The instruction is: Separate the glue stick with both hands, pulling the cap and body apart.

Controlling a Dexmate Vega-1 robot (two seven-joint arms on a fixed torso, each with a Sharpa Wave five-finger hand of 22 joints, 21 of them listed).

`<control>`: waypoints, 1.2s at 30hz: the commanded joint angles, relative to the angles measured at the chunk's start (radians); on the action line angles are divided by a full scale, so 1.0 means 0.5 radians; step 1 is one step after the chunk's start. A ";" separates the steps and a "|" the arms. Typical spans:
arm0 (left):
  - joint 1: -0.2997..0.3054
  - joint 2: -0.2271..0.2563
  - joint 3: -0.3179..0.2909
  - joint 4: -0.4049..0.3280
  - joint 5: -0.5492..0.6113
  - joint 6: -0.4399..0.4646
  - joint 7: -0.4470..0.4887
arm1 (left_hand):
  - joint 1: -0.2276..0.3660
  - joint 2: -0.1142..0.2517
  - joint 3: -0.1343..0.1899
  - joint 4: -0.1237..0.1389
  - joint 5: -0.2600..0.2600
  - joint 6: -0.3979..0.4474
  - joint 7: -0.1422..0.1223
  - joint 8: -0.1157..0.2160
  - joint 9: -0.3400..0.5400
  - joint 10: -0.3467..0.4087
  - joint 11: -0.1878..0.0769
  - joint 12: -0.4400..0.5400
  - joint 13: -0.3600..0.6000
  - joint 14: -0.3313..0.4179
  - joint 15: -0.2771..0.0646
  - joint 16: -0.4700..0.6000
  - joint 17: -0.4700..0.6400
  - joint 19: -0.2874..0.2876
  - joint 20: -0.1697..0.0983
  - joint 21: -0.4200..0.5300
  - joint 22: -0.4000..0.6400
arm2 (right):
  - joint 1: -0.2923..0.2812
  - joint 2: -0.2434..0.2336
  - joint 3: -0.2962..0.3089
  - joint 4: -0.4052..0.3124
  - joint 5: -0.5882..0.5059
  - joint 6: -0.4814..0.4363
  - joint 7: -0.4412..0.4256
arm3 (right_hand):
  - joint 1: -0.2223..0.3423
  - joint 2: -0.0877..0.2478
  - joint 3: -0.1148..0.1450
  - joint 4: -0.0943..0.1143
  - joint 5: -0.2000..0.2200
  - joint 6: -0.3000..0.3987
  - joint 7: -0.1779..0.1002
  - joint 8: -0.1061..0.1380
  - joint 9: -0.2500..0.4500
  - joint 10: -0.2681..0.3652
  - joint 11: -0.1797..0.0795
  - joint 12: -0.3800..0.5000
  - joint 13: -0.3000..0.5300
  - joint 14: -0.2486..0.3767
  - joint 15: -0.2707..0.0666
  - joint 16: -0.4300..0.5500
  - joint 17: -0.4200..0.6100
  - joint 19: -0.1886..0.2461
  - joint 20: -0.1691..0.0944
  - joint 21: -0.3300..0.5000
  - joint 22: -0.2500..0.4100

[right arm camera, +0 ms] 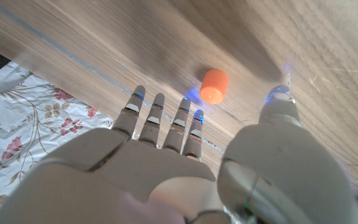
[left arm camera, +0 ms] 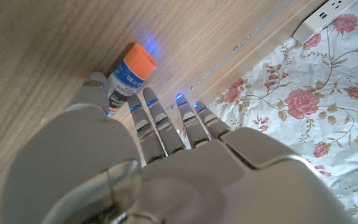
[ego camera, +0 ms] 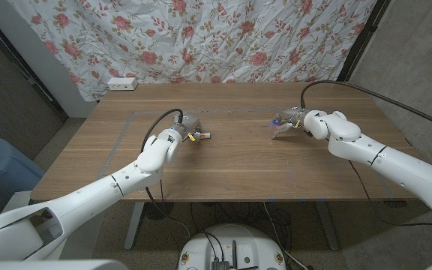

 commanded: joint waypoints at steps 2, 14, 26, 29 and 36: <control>-0.012 -0.005 0.001 -0.038 0.054 0.034 -0.116 | -0.063 -0.018 -0.023 0.011 0.001 -0.057 0.010 0.003 -0.001 -0.114 0.001 -0.008 0.004 -0.053 -0.228 -0.003 0.011 -0.029 0.012 -0.012 0.005 | 0.018 0.014 -0.015 0.012 0.021 -0.041 0.029 | -0.018 0.010 0.000 -0.001 0.014 -0.015 -0.001 -0.010 0.007 -0.010 0.011 0.001 -0.005 -0.017 0.003 -0.016 0.000 -0.036 0.001 -0.005 0.009; 0.030 0.035 -0.054 -0.162 0.001 0.056 -0.258 | -0.235 -0.081 -0.074 0.028 -0.009 -0.300 0.052 -0.005 -0.009 -0.393 0.014 0.000 -0.002 -0.228 -0.171 -0.008 0.009 -0.132 0.033 -0.016 0.004 | 0.038 0.010 -0.015 0.008 0.076 -0.065 0.101 | -0.132 -0.016 -0.037 0.022 0.033 -0.116 0.010 -0.077 0.005 -0.153 0.048 -0.007 -0.037 -0.101 0.072 -0.071 0.000 -0.115 0.003 -0.007 0.008; 0.085 0.057 -0.137 -0.222 -0.061 0.116 -0.215 | -0.309 -0.080 -0.083 0.034 -0.012 -0.384 0.072 -0.002 -0.014 -0.555 0.021 -0.010 -0.012 -0.347 -0.133 -0.011 0.004 -0.224 0.020 -0.023 0.001 | -0.024 -0.029 0.050 -0.046 0.204 -0.071 0.028 | -0.257 -0.043 -0.083 0.055 0.065 -0.229 0.014 -0.116 0.003 -0.304 0.096 -0.017 -0.063 -0.187 0.131 -0.122 0.003 -0.181 0.004 -0.006 0.009; 0.088 0.064 -0.149 -0.228 -0.077 0.113 -0.201 | -0.332 -0.074 -0.082 0.033 -0.012 -0.431 0.073 -0.004 -0.016 -0.614 0.035 -0.004 -0.016 -0.407 -0.108 -0.016 0.003 -0.245 0.024 -0.018 0.001 | -0.042 -0.037 0.075 -0.054 0.245 -0.066 -0.009 | -0.291 -0.045 -0.093 0.066 0.072 -0.259 0.015 -0.121 0.002 -0.334 0.114 -0.014 -0.070 -0.205 0.151 -0.133 0.004 -0.193 0.003 -0.004 0.010; 0.107 0.070 -0.219 -0.258 -0.199 0.124 -0.167 | -0.381 -0.082 -0.093 0.039 -0.019 -0.485 0.078 -0.008 -0.019 -0.673 0.057 -0.002 -0.021 -0.461 -0.098 -0.015 0.003 -0.286 0.027 -0.022 0.001 | -0.085 -0.071 0.149 -0.039 0.410 0.023 -0.092 | -0.395 -0.028 -0.118 0.105 0.082 -0.323 0.031 -0.125 0.000 -0.425 0.146 -0.013 -0.095 -0.268 0.183 -0.170 0.007 -0.206 0.002 0.003 0.009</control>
